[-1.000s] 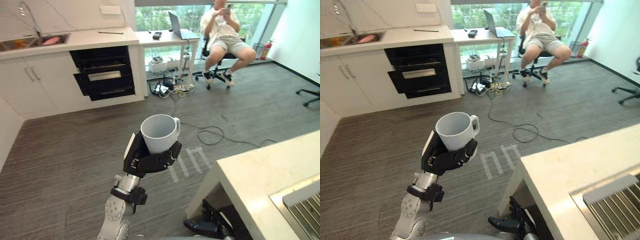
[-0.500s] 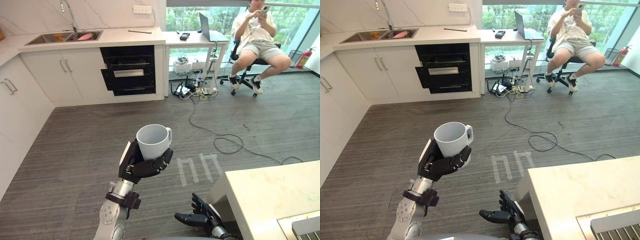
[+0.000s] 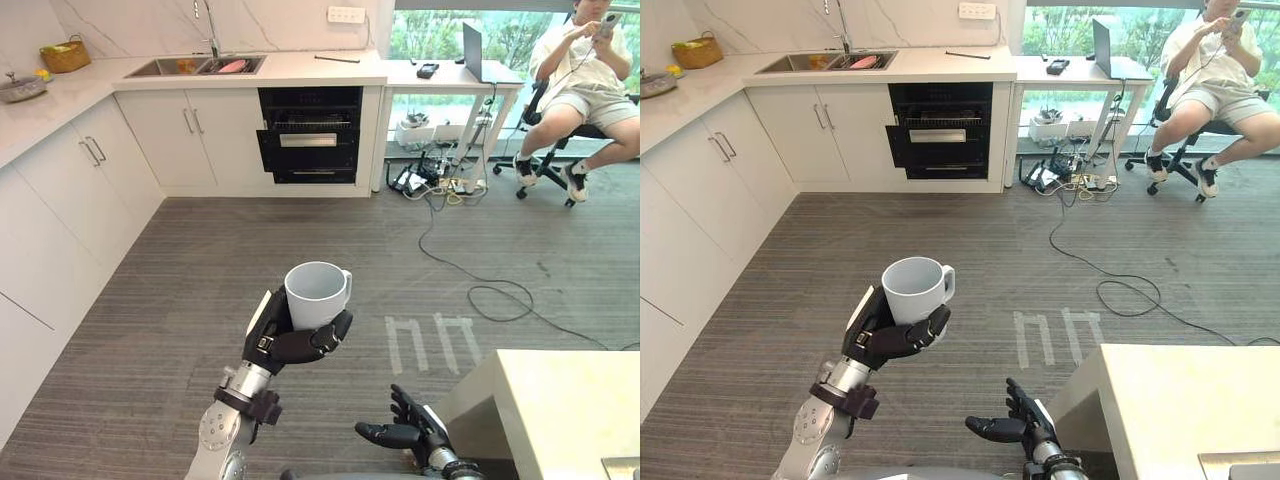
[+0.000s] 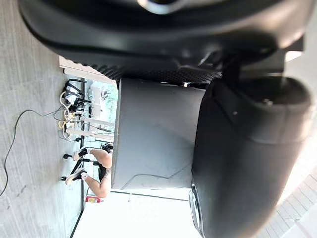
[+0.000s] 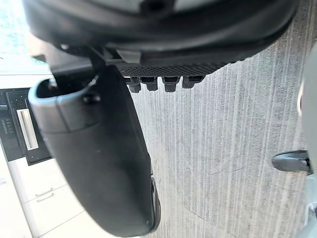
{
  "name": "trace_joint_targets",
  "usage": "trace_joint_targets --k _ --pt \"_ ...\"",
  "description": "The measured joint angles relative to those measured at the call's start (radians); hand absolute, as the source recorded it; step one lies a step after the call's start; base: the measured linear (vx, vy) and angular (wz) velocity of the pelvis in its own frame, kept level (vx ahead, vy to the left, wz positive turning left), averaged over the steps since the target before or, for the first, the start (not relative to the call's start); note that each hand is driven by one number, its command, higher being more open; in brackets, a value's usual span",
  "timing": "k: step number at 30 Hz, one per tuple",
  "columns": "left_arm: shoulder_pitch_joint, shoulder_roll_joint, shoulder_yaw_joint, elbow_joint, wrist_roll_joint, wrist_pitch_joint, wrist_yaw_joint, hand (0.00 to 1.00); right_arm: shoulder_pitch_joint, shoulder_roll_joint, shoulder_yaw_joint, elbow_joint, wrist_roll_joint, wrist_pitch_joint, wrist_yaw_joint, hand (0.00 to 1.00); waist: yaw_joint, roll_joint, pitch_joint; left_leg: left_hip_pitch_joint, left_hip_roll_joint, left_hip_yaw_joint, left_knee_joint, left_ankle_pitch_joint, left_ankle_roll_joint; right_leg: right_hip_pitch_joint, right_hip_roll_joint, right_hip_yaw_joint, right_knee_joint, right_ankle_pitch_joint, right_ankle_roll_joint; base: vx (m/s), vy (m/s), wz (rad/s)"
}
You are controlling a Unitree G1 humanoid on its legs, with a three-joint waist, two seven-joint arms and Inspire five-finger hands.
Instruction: Walk over to the sink, pick up the cup, carry it to the dishwasher, place the cup inside the dishwasher, then close the dishwasher door
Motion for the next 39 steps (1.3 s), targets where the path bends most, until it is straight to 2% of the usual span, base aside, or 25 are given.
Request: trace_joint_targets --k 1,2,3,4,5,6,7,8,9,10,13,18,19,27,34,39 --pt "-0.001 -0.005 -0.003 0.000 0.000 0.004 0.006 0.00 0.009 0.000 -0.001 -0.001 -0.001 0.002 0.000 1.00 -0.004 0.002 0.001 0.009 0.000 -0.015 0.005 -0.004 0.006 -0.026 0.004 0.052 0.074 0.005 -0.008 0.09 0.033 0.43" --pt "-0.005 -0.014 0.000 0.000 -0.001 0.005 0.008 0.00 0.014 0.009 -0.010 -0.016 0.004 0.006 0.003 1.00 -0.005 0.009 0.011 0.022 0.013 -0.045 0.019 -0.016 0.009 -0.065 0.023 0.118 0.160 -0.007 -0.039 0.09 0.010 0.70" --pt "-0.006 -0.021 0.011 0.001 -0.001 0.005 0.010 0.00 0.028 0.017 -0.006 -0.045 0.004 0.004 0.007 1.00 -0.003 0.011 0.017 0.009 0.035 -0.076 0.046 -0.030 0.006 -0.071 0.067 0.173 0.121 -0.049 -0.044 0.07 -0.039 0.72" --pt "-0.005 -0.023 0.019 0.001 -0.002 0.005 0.010 0.00 0.032 0.019 0.002 -0.052 0.004 -0.001 0.010 1.00 -0.001 0.009 0.017 0.004 0.044 -0.093 0.055 -0.034 0.003 -0.075 0.088 0.194 0.095 -0.048 -0.044 0.04 -0.051 0.80" --pt "-0.002 -0.018 0.038 0.001 -0.002 0.003 0.009 0.00 0.035 0.025 0.017 -0.057 0.004 -0.006 0.020 1.00 0.000 -0.005 0.021 0.001 0.048 -0.120 0.062 -0.037 -0.002 -0.073 0.116 0.221 0.029 -0.041 -0.043 0.04 -0.031 0.65" --pt "0.004 -0.011 0.051 0.000 -0.002 -0.002 0.009 0.00 0.037 0.032 0.030 -0.058 0.004 -0.012 0.027 1.00 0.003 -0.029 0.020 0.006 0.032 -0.130 0.061 -0.038 -0.004 -0.074 0.108 0.226 -0.021 -0.026 -0.045 0.06 -0.058 0.68" --pt "0.018 -0.005 0.078 0.001 -0.004 -0.007 0.009 0.00 0.041 0.046 0.040 -0.063 0.004 -0.015 0.034 1.00 0.007 -0.065 0.021 0.015 0.000 -0.138 0.062 -0.040 -0.008 -0.076 0.078 0.234 -0.035 0.022 -0.036 0.07 -0.069 0.48" --pt "0.028 -0.010 0.085 0.008 -0.006 -0.007 0.010 0.00 0.044 0.047 0.042 -0.062 0.004 -0.015 0.037 1.00 0.008 -0.068 0.017 0.020 -0.007 -0.147 0.061 -0.041 -0.009 -0.075 0.068 0.226 -0.025 0.029 -0.033 0.16 -0.129 0.36" --pt "0.056 -0.022 0.086 0.010 -0.019 -0.014 0.008 0.00 0.048 0.042 0.042 -0.062 0.004 -0.016 0.043 1.00 0.018 -0.063 0.011 0.024 -0.001 -0.149 0.061 -0.048 -0.016 -0.066 0.074 0.219 -0.039 0.023 -0.032 0.18 -0.118 0.19" --pt "0.078 -0.029 0.084 0.010 -0.025 -0.027 0.003 0.00 0.046 0.040 0.040 -0.063 0.004 -0.018 0.044 1.00 0.031 -0.038 0.003 0.014 0.011 -0.148 0.064 -0.053 -0.023 -0.052 0.083 0.208 -0.071 0.030 -0.030 0.19 -0.104 0.18" --pt "0.093 -0.036 0.078 0.010 -0.025 -0.051 -0.034 0.00 0.035 0.037 0.039 -0.058 0.003 -0.021 0.041 1.00 0.031 -0.028 -0.002 -0.008 0.032 -0.145 0.066 -0.054 -0.036 -0.029 0.092 0.169 -0.135 0.058 -0.033 0.16 -0.047 0.33" --pt "0.086 -0.026 0.077 0.011 -0.044 -0.058 -0.061 0.00 -0.019 0.019 0.016 -0.019 0.000 -0.025 -0.003 1.00 0.028 -0.024 -0.010 0.005 0.030 -0.154 0.033 -0.043 -0.045 0.004 0.096 0.152 -0.194 0.070 -0.032 0.18 -0.021 0.11" --pt "0.072 0.018 0.053 0.019 -0.041 -0.046 -0.013 0.00 -0.040 -0.013 0.002 0.042 -0.018 -0.025 -0.019 1.00 0.019 0.021 -0.013 0.021 0.040 -0.153 -0.001 -0.006 -0.048 0.040 0.116 0.169 -0.272 0.122 -0.033 0.09 -0.002 0.02" --pt "0.072 0.017 0.058 0.030 -0.041 -0.044 -0.011 0.00 -0.022 -0.010 0.002 0.042 -0.018 -0.025 -0.021 1.00 0.015 0.020 -0.012 0.026 0.047 -0.153 0.000 -0.008 -0.050 0.054 0.123 0.168 -0.295 0.132 -0.039 0.00 0.000 -0.01" --pt "0.082 -0.018 0.073 0.072 -0.042 0.002 0.029 0.00 0.017 -0.010 -0.001 0.026 -0.017 -0.025 -0.049 1.00 0.013 0.020 -0.011 0.035 0.054 -0.173 0.005 -0.010 -0.057 0.082 0.125 0.135 -0.305 0.127 -0.047 0.00 -0.033 0.11" --pt "0.098 -0.023 0.096 0.072 -0.045 0.008 0.032 0.00 0.053 -0.008 -0.009 -0.024 -0.027 -0.026 -0.083 1.00 0.014 0.007 -0.003 0.034 0.030 -0.230 0.005 -0.009 -0.056 0.082 0.097 0.074 -0.238 0.071 -0.036 0.02 -0.021 0.36"
